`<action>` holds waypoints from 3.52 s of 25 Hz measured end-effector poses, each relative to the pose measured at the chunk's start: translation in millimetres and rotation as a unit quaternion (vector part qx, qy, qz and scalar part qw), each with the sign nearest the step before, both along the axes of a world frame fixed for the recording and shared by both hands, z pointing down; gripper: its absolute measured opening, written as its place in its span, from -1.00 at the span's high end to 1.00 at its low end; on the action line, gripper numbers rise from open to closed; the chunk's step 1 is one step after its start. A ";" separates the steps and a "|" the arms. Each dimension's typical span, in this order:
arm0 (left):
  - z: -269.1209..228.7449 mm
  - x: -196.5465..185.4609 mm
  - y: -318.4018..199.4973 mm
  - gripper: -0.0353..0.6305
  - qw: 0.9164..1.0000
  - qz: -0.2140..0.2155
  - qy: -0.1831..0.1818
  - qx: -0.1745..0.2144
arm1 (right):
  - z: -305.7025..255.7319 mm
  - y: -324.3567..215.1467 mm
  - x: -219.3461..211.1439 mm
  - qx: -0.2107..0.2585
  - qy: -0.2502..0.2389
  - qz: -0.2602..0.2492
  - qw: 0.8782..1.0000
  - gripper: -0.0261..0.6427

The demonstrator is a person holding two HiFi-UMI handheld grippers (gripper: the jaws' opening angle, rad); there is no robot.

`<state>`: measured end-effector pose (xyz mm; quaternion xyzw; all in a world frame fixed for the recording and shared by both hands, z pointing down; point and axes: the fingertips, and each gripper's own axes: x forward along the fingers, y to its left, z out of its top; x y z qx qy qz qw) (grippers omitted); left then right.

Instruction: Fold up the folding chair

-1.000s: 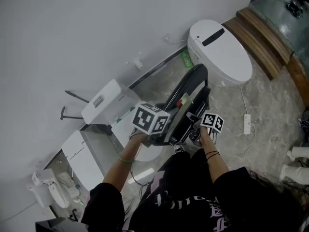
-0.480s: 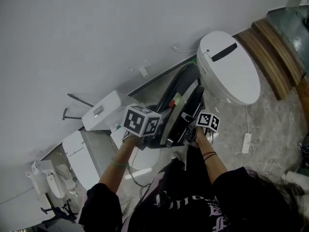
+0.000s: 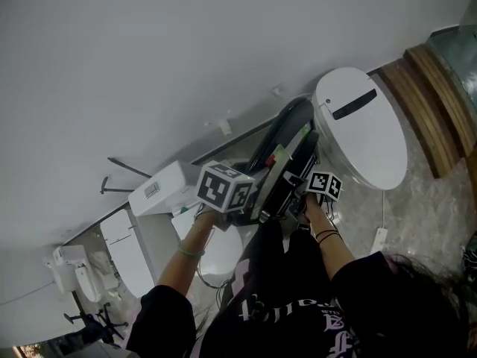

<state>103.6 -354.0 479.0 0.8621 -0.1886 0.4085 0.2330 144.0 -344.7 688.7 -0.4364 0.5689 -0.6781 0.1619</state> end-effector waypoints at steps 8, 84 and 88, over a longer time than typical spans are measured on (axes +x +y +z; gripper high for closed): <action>8.2 -15.9 -94.2 0.67 0.999 0.009 0.018 -0.037 | 1.6 -86.4 -7.9 -0.012 0.028 0.015 0.999 0.68; -61.0 -114.9 -17.6 0.81 0.894 -0.324 0.300 0.079 | -211.2 -10.6 -26.6 0.212 0.154 -0.111 0.959 0.78; -41.3 -119.1 24.9 0.86 0.897 -0.332 0.283 0.066 | -211.9 21.6 -44.4 0.213 0.152 -0.131 0.956 0.78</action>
